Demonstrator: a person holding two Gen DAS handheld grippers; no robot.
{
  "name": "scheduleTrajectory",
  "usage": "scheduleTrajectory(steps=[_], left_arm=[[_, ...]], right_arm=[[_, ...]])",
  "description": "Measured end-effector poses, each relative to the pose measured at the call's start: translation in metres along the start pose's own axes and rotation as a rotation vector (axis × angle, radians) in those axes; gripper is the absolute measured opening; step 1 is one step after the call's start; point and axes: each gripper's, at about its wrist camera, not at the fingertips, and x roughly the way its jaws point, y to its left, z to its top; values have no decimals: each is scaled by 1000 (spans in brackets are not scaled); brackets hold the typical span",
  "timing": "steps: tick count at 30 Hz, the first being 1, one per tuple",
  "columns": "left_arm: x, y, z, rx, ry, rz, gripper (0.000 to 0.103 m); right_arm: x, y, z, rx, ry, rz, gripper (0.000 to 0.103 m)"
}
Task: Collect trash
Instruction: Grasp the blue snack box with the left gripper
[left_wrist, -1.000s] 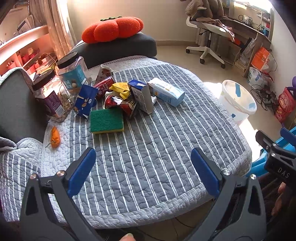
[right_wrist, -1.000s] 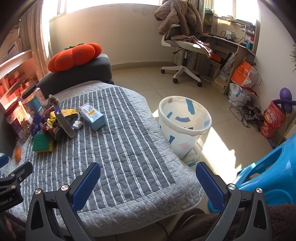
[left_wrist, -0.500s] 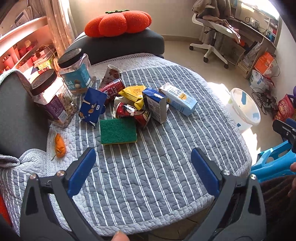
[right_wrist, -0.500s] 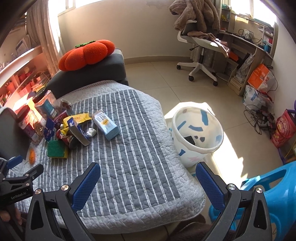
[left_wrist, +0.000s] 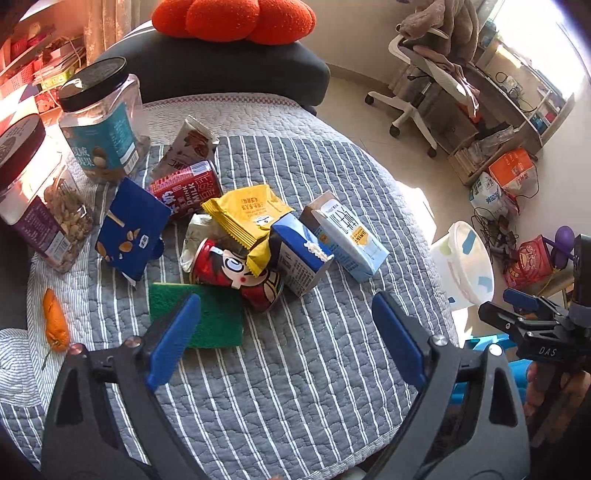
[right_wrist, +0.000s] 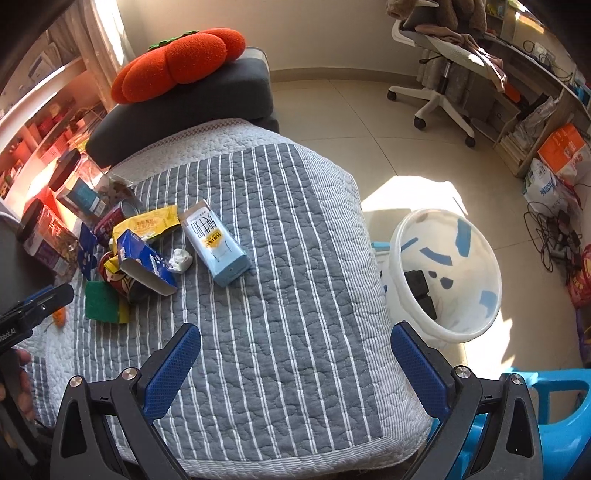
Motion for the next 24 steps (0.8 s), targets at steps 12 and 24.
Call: scheduleTrajectory(steps=[12,24], left_arm=[[69,-38,29,389,93,79,93],[49,-34,32,378,52,72,63]], right_arm=[[35,-27,38,71,54,2,103],[63,-11,51,37,113,-15,103]])
